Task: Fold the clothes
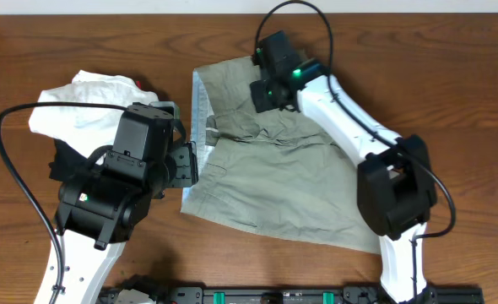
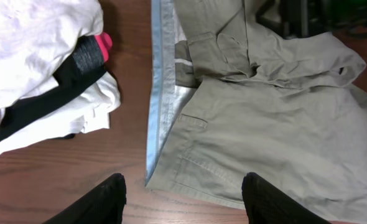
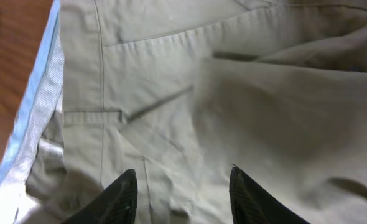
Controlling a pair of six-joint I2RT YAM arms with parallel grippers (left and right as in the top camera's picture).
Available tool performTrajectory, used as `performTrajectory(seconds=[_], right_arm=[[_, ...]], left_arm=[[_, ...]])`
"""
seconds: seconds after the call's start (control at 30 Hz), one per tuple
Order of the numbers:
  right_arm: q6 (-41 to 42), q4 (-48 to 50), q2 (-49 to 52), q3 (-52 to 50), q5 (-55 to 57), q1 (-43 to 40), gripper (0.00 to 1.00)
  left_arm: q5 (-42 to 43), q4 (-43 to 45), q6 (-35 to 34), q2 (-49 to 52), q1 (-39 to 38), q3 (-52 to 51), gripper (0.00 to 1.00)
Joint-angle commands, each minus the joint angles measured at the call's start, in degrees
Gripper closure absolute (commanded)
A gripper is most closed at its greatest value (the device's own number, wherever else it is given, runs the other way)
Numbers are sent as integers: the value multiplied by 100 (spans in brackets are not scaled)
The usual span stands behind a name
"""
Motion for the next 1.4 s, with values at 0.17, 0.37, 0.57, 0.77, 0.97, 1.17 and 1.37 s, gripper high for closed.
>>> performTrajectory(seconds=[0.17, 0.37, 0.57, 0.77, 0.97, 1.17, 1.37], right_arm=[[669, 76, 855, 4, 1071, 332, 52], [671, -59, 977, 4, 1200, 382, 84], [667, -181, 579, 4, 1287, 271, 97], [656, -544, 76, 4, 1744, 81, 98], [599, -896, -92, 4, 1751, -138, 99], [341, -929, -92, 4, 1421, -197, 74], [345, -820, -92, 4, 1233, -197, 74]], left_arm=[[-50, -90, 96, 0, 33, 83, 37], [-50, -109, 96, 0, 33, 83, 38], [-50, -94, 96, 0, 33, 83, 37], [-50, -101, 98, 0, 33, 83, 37], [-50, -96, 98, 0, 33, 83, 38], [-52, -96, 98, 0, 33, 83, 38], [-52, -96, 98, 0, 33, 83, 38]])
